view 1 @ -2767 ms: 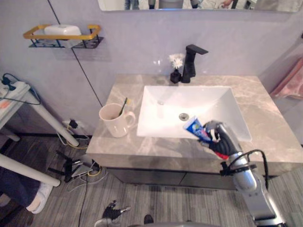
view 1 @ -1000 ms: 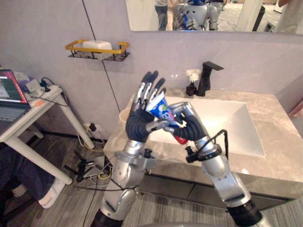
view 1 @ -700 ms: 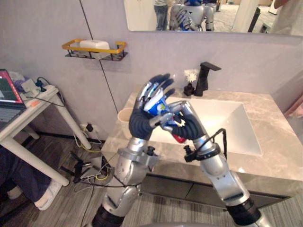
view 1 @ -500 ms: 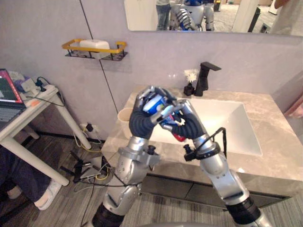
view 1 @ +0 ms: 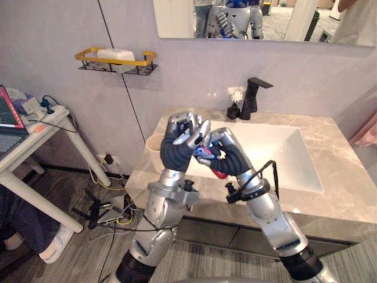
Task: Organize washtable
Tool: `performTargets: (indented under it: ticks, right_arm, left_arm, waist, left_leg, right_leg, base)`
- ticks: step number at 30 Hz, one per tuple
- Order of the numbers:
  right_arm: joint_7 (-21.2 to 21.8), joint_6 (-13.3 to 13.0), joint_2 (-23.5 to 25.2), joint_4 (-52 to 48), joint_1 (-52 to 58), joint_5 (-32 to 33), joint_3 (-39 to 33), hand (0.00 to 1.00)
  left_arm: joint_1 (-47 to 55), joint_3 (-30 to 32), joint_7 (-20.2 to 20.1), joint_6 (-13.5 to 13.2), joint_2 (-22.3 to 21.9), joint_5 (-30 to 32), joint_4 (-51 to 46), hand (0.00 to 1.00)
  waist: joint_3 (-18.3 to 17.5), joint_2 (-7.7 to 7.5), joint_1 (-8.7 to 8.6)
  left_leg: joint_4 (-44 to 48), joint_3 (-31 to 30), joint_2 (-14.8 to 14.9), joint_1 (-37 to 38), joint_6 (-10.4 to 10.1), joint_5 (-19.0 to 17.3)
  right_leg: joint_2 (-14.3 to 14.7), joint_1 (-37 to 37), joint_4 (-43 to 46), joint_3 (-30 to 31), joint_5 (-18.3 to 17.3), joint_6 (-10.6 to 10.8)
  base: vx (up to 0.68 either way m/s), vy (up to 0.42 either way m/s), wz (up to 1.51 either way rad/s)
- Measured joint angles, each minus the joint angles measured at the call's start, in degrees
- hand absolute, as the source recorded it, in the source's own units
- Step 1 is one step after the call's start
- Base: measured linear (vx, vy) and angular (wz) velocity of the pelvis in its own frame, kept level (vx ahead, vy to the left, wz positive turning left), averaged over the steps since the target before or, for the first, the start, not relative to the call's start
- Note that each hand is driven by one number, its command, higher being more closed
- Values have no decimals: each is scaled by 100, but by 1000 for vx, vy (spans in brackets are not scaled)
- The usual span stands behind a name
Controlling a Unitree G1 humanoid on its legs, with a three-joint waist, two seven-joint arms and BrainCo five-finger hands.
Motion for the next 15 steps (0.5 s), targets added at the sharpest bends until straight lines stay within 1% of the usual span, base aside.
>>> performTargets:
  ticks: [1,5,12,15]
  right_arm:
    - [0,1,1,0,0,0,3,0]
    - [-3,14,11,3,-52,-5,-10,0]
    - [-61,48,31,3,-86,-36,-121,0]
    - [-152,44,37,3,-86,-80,-204,0]
  left_arm:
    - [-2,0,8,-2,0,0,0,100]
    - [-3,-12,93,-2,-3,2,9,100]
    - [-199,-22,115,4,-4,16,120,100]
    - [-271,-22,130,5,-6,17,167,100]
  waist:
    - [0,0,0]
    - [0,0,-3]
    - [0,0,-15]
    - [0,0,-20]
  left_leg:
    - [0,4,0,1,0,0]
    - [0,31,1,2,0,0]
    - [0,61,2,2,0,0]
    - [0,86,3,2,0,0]
  right_leg:
    - [0,0,1,4,0,0]
    - [0,-15,4,28,2,3]
    - [0,-33,10,64,11,5]
    - [3,-48,12,97,20,3]
  base:
    - [0,0,0]
    - [-5,-1,-2]
    - [-4,0,-1]
    - [-12,1,-4]
